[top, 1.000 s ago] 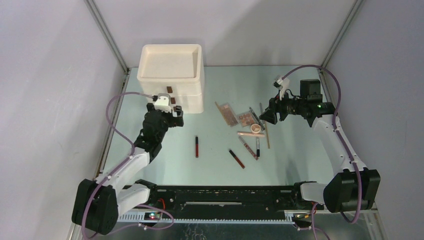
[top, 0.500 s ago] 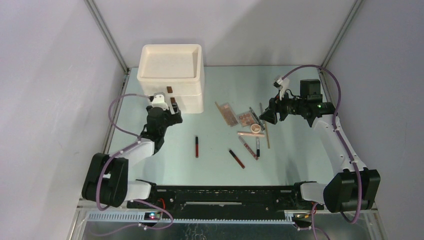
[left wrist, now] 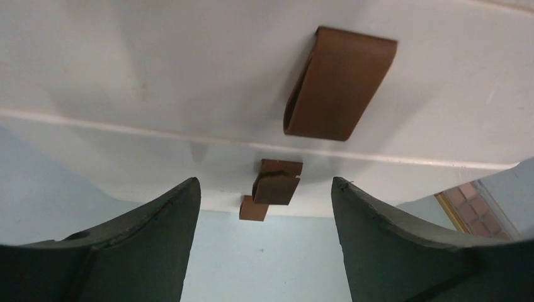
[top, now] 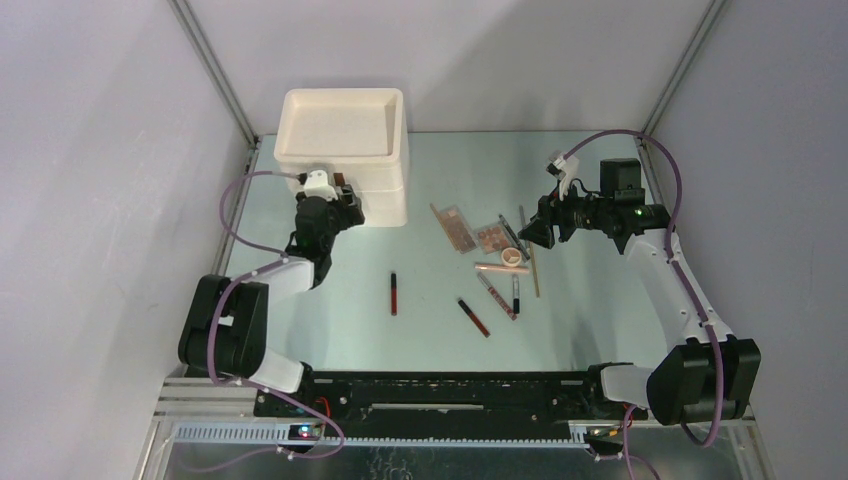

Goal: Organize the makeup
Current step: Open the drawer in the storage box.

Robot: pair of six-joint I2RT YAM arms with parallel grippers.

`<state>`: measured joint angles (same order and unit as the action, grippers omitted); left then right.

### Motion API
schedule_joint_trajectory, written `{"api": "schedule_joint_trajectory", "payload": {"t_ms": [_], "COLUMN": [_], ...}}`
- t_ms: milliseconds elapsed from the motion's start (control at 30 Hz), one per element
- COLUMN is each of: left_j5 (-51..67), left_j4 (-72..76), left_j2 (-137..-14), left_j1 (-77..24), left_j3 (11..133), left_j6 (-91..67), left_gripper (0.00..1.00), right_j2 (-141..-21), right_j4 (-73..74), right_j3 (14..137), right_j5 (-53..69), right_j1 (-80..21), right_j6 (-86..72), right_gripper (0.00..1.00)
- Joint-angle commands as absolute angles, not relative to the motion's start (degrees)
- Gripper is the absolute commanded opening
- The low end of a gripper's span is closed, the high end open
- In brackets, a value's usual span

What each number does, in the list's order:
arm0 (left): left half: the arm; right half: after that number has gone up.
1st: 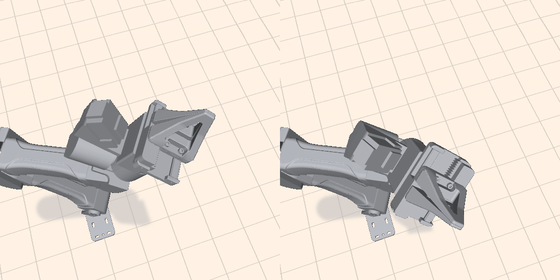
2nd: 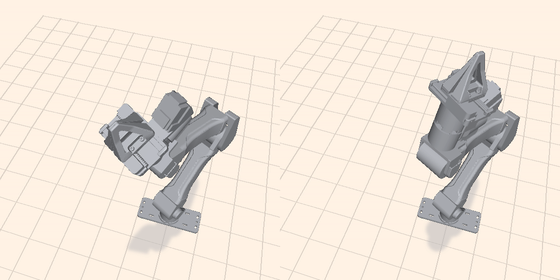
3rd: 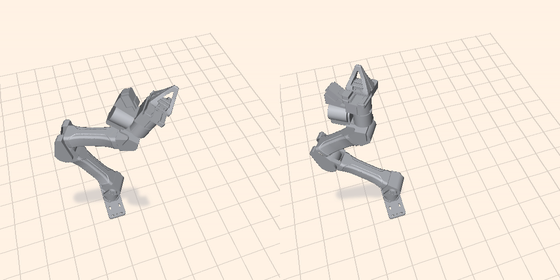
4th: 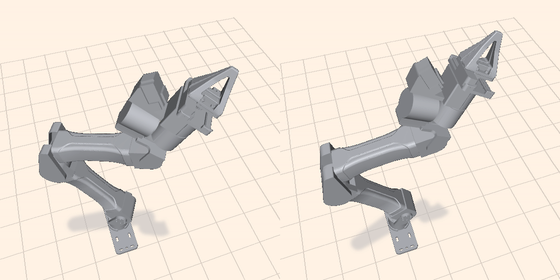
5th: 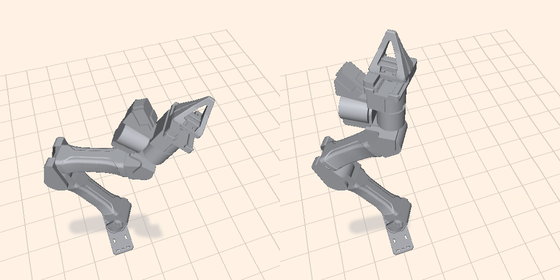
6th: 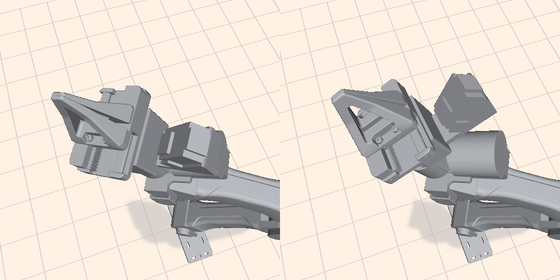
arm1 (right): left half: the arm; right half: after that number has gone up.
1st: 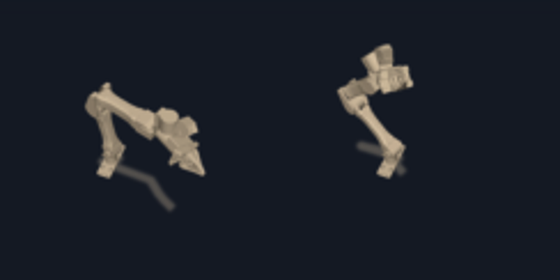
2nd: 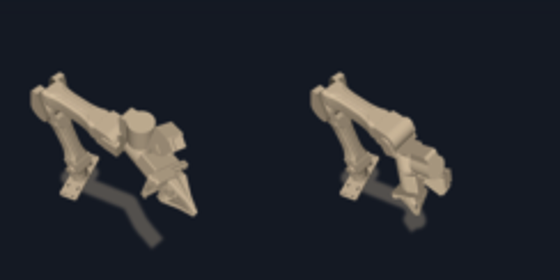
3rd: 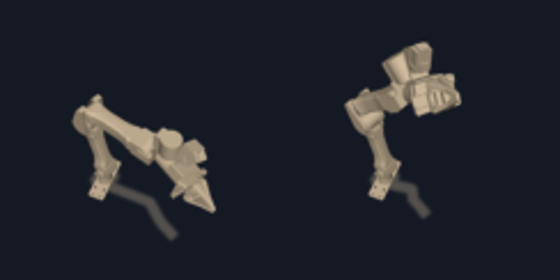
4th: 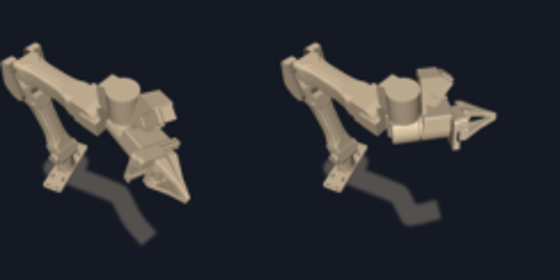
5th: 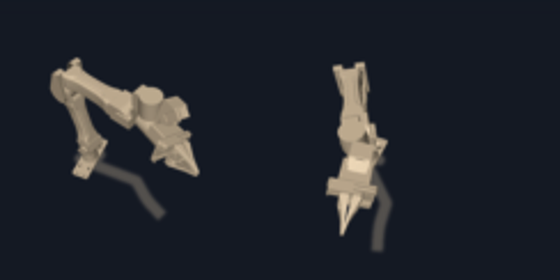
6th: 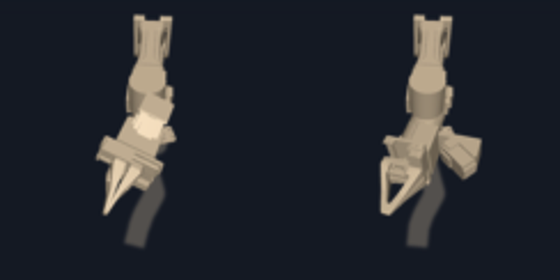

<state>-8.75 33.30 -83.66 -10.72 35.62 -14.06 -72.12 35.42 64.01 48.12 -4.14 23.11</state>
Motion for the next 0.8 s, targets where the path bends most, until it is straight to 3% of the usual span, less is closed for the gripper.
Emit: {"api": "schedule_joint_trajectory", "payload": {"t_ms": [0, 267, 767], "left_j5": [-6.69, -4.31, -1.03], "left_j4": [37.08, 36.82, 34.86], "left_j2": [-85.34, -86.69, -86.92], "left_j1": [-9.65, -8.81, -7.65], "left_j3": [39.28, 40.95, 43.49], "left_j6": [-13.97, -14.30, -14.24], "left_gripper": [0.79, 0.71, 0.39], "right_j2": [-72.16, -72.25, -71.91], "right_j4": [35.16, 35.19, 35.18], "right_j3": [64.12, 64.15, 64.15], "right_j5": [48.75, 48.65, 48.86], "right_j1": [-4.04, -4.04, -4.04], "right_j6": [23.99, 23.99, 23.99], "right_gripper": [0.65, 0.65, 0.66]}}
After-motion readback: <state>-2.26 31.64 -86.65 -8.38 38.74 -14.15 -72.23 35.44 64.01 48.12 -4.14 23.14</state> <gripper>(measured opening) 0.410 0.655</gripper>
